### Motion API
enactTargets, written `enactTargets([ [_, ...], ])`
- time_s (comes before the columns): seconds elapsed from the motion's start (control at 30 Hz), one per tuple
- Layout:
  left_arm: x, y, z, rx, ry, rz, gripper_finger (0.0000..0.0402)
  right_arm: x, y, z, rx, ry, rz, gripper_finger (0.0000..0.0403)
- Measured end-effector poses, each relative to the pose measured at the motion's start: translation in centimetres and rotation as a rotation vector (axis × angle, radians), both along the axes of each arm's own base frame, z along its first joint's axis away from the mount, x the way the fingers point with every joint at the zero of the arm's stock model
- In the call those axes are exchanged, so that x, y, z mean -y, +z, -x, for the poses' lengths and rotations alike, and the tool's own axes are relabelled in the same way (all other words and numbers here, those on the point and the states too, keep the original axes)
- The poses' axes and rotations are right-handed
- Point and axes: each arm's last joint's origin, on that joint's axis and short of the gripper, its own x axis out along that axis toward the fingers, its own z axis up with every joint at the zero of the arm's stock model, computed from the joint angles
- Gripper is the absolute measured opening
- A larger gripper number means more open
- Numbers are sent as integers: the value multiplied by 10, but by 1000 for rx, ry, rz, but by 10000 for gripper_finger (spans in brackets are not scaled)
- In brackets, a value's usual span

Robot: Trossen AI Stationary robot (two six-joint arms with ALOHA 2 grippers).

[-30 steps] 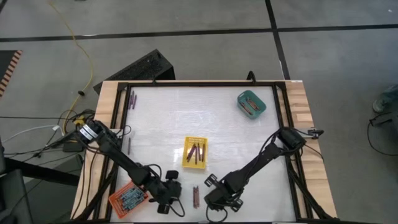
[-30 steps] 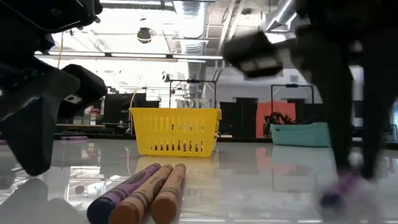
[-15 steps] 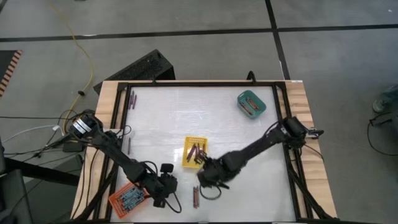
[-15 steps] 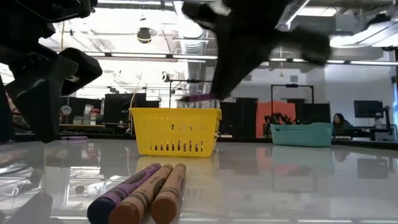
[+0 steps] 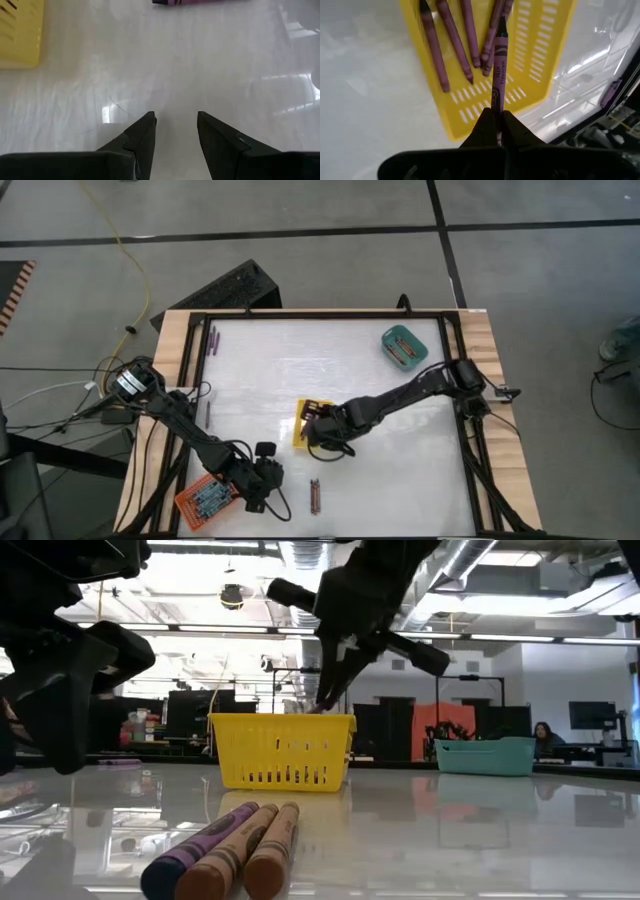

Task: Sort crayons
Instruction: Put the violet crayon into the yellow basket

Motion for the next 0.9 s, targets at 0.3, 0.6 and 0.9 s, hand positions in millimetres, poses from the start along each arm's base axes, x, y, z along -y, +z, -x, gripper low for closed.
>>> enactTargets([
  [0.3,0,0,0,5,17,-5,135,0,-3,-6,-22,107,4,0],
  [0.6,0,0,1,2,13,-12,135,-8,-4,-4,-29,146,-34,34],
  [0.9,0,0,1,4,5,-17,135,-8,-3,-6,32,65,-58,120],
])
